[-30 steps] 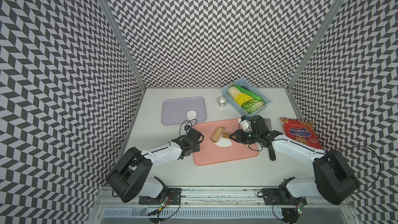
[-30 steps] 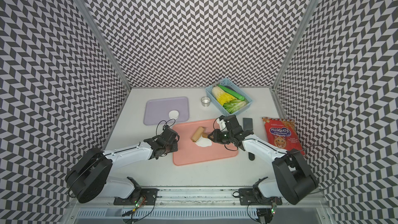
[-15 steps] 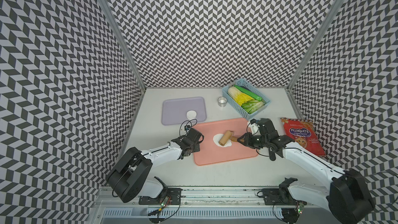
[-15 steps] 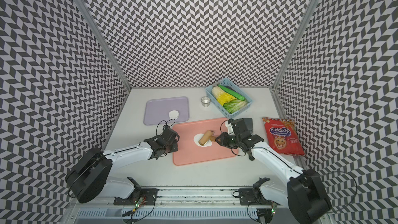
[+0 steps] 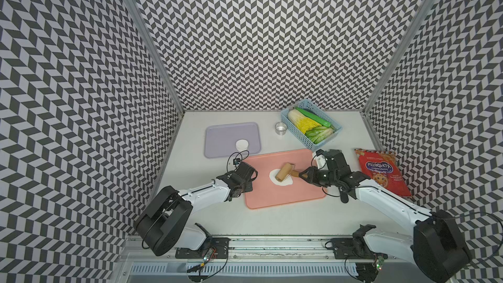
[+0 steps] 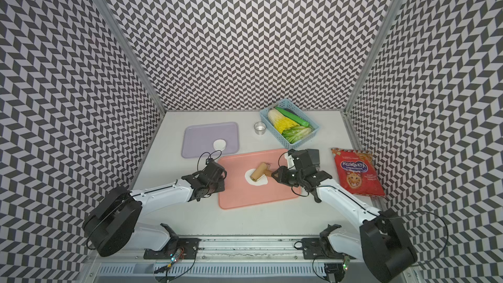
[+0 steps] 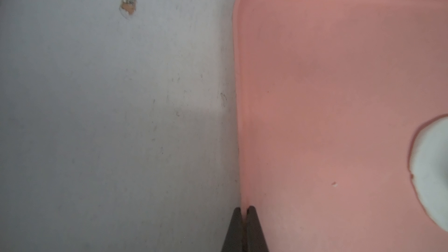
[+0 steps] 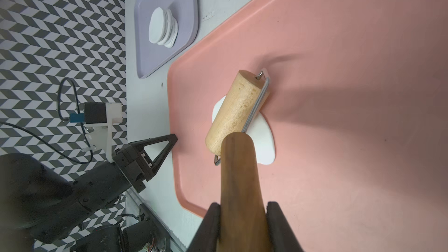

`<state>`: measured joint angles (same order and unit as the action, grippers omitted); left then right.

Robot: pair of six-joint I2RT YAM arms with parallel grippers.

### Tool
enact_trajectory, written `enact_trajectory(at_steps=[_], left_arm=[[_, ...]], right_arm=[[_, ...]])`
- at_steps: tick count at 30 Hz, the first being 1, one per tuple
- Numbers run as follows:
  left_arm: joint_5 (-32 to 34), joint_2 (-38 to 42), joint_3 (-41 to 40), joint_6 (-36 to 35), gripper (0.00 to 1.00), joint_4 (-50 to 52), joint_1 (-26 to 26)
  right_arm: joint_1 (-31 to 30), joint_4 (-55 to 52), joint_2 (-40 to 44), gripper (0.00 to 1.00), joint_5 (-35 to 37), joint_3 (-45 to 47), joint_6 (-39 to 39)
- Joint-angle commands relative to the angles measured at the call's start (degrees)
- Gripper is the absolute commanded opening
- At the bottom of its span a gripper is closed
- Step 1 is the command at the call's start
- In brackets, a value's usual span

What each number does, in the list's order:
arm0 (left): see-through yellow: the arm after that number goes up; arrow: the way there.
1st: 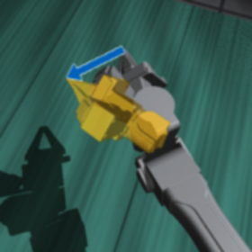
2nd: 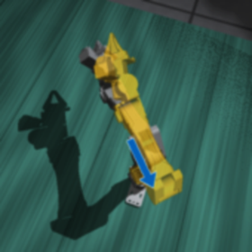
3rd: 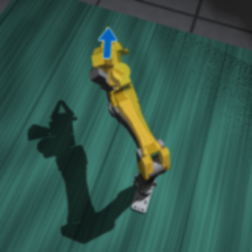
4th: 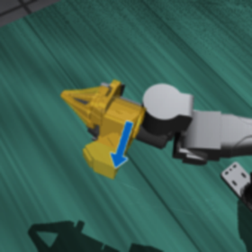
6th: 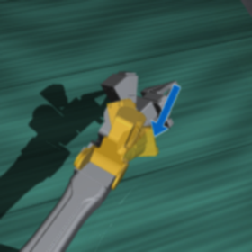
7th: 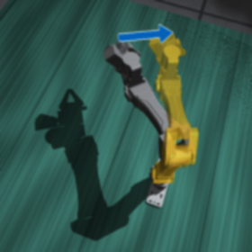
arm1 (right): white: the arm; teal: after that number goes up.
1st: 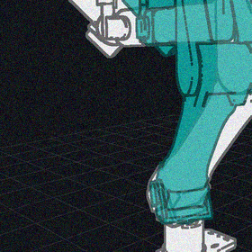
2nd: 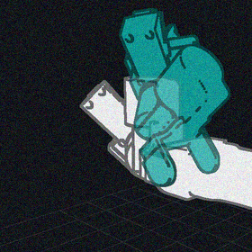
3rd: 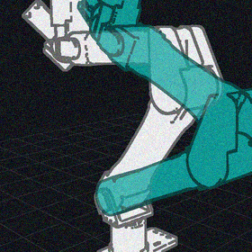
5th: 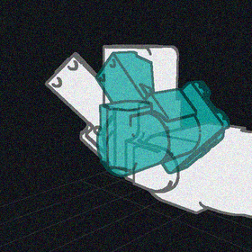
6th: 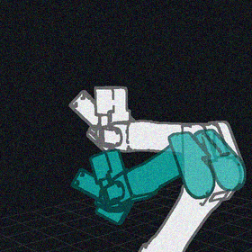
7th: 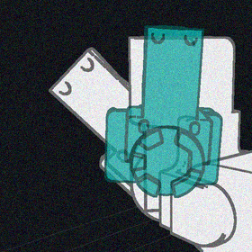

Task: Roll out the dumpling wrappers from the dough
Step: Flatten out the dough on the work surface.

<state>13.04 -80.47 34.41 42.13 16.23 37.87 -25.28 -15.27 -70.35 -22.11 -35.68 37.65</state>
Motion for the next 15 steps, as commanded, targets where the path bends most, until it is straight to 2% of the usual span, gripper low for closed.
enact_trajectory(at_steps=[1,10,13,15], left_arm=[[-1.08,0.49,-0.44,-1.42,0.0,2.76,0.98],[-1.22,-0.04,-0.11,-1.44,0.0,2.73,0.98],[-1.06,0.0,-0.27,-1.56,0.0,2.75,0.98],[-1.0,0.05,-0.21,-1.68,0.0,2.84,0.9]], right_arm=[[-1.17,-13.22,-7.35,0.0,16.29,5.12,0.36],[-5.66,-8.3,-12.35,0.0,15.19,3.01,3.75],[-5.62,-8.68,-10.38,0.0,14.21,2.94,5.22],[-5.57,-9.83,-6.09,0.0,12.76,3.26,6.02]])
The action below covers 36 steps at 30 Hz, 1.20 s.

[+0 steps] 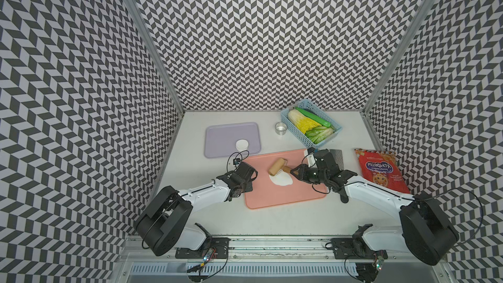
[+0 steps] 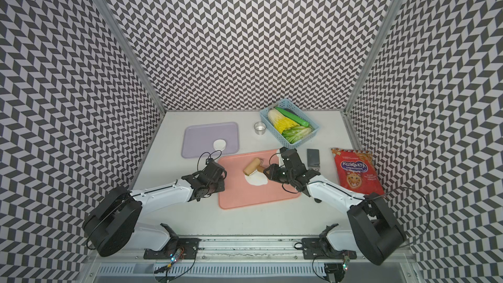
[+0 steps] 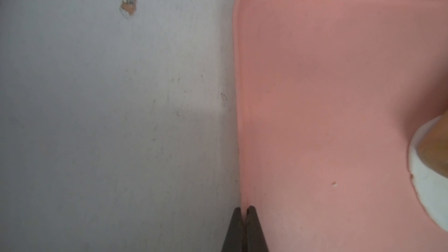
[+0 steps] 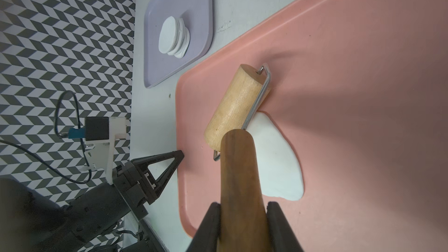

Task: Roll out the dumpling wrappers from the dough
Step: Flatten out the dough on the work surface.

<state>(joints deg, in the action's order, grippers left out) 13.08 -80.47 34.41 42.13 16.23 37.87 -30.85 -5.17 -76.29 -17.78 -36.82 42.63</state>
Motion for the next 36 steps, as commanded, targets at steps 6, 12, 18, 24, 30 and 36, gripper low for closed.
enact_trajectory(at_steps=[6,12,18,24,30,36], left_arm=[[-1.04,0.14,-0.14,-1.89,0.0,2.51,0.81],[-1.48,-0.22,-0.45,-1.7,0.0,1.75,0.84],[-2.07,-0.76,-0.51,-1.35,0.0,1.27,0.98],[-1.83,-0.51,-0.64,-1.61,0.0,1.52,0.98],[-1.74,-0.31,-0.65,-1.61,0.0,1.61,0.98],[-1.48,-0.65,-0.58,-1.52,0.0,1.66,0.9]], right_arm=[[0.18,-31.43,13.09,0.0,6.52,2.33,-0.53],[0.26,-37.07,12.76,0.0,3.85,-0.08,-5.97],[0.27,-29.97,2.48,0.0,3.04,3.66,-6.38],[0.27,-24.99,-3.99,0.0,3.76,4.23,-6.25],[0.27,-21.31,-8.51,0.0,3.58,2.16,-5.64],[0.26,-21.56,0.09,0.0,-2.68,-4.25,-3.68]])
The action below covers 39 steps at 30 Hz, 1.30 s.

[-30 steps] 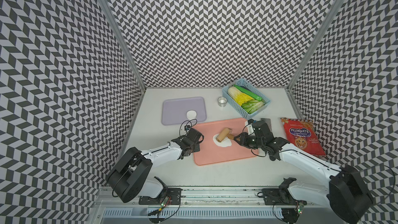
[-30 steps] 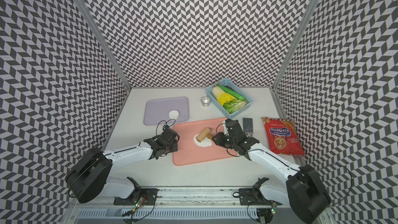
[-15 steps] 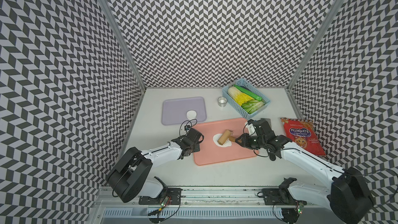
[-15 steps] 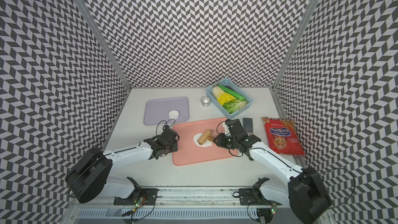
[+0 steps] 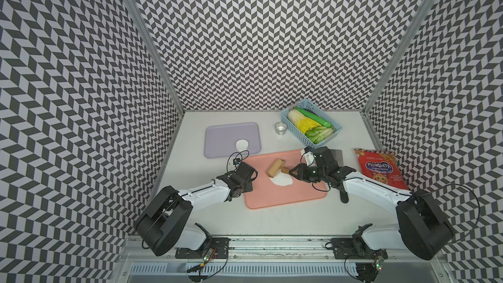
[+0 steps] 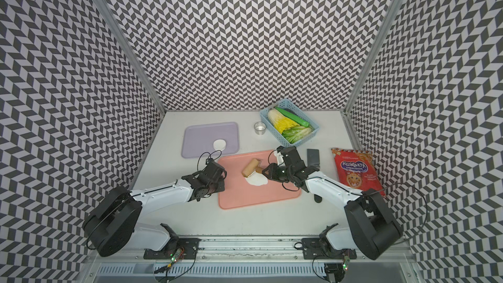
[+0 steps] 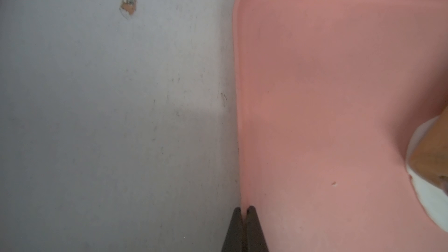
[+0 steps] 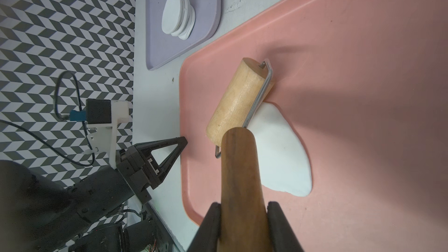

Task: Roll out the dumpling wrappers from the dough
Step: Flatten out the dough on the work surface.

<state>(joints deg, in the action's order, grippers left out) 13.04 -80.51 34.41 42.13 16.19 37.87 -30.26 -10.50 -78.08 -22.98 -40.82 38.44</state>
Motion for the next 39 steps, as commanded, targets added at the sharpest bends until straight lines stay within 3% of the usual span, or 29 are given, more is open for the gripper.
enact_trajectory(at_steps=[1,7,15,23,39], left_arm=[[-1.43,-0.7,-0.62,-1.52,0.0,1.66,0.82],[-1.26,-0.96,-0.28,-1.5,0.0,1.83,0.8],[-1.41,-1.05,-0.23,-1.42,0.0,1.57,0.8],[-1.52,-0.97,-0.19,-1.44,0.0,1.57,0.89],[-2.05,-1.41,-0.27,-1.52,0.0,0.87,0.89]], right_arm=[[-0.33,-16.97,3.95,0.0,1.64,-2.0,0.7],[-0.33,-22.7,12.69,0.0,-2.22,-8.71,1.24],[-0.33,-27.91,18.67,0.0,-1.29,-5.0,1.54],[-0.33,-23.89,14.02,0.0,3.75,1.56,0.05],[-0.33,-24.43,5.3,0.0,10.49,1.75,-2.65]])
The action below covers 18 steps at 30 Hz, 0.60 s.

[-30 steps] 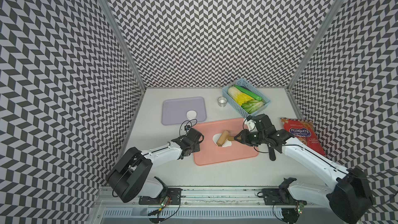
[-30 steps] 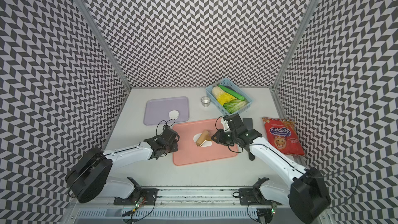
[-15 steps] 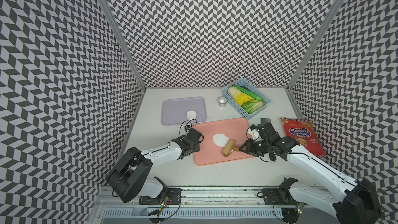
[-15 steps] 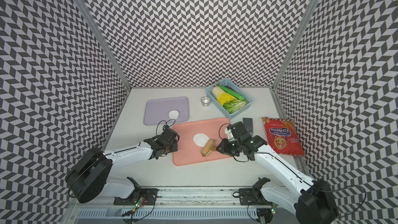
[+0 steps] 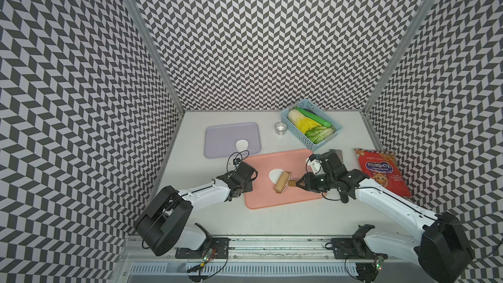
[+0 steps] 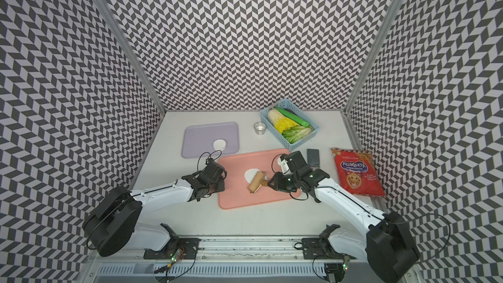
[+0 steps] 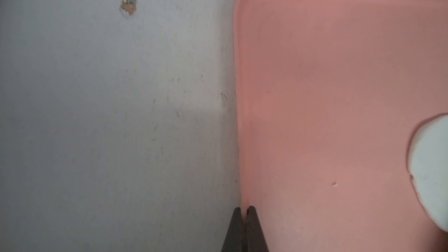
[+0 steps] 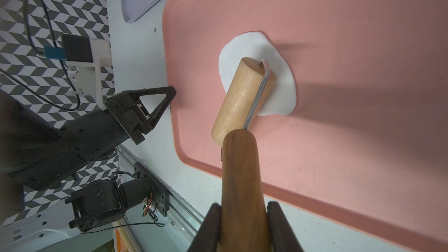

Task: Roll out the dumpling wrappers from the dough
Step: Flatten out the dough on the work surface.

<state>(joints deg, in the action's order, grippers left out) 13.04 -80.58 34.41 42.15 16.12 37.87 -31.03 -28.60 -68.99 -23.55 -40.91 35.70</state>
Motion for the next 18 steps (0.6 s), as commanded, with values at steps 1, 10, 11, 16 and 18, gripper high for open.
enact_trajectory(at_steps=[1,10,11,16,18], left_arm=[[-2.05,-1.4,-0.25,-1.59,0.0,0.93,0.89],[-1.79,-1.15,-0.17,-1.64,0.0,1.37,0.85],[-1.79,-1.16,-0.19,-1.71,0.0,1.36,0.89],[-1.7,-1.16,0.0,-1.72,0.0,1.46,0.87],[-1.7,-1.08,0.0,-1.72,0.0,1.5,0.82]], right_arm=[[0.44,-6.12,-4.54,0.0,10.67,1.9,-0.09],[0.44,-4.9,-8.56,0.0,11.5,2.07,-0.97],[0.44,-4.86,-9.1,0.0,11.46,1.96,-1.07],[0.44,-3.72,-10.98,0.0,11.81,1.79,-1.12],[0.46,-3.15,-11.96,0.0,11.75,1.64,-1.07]])
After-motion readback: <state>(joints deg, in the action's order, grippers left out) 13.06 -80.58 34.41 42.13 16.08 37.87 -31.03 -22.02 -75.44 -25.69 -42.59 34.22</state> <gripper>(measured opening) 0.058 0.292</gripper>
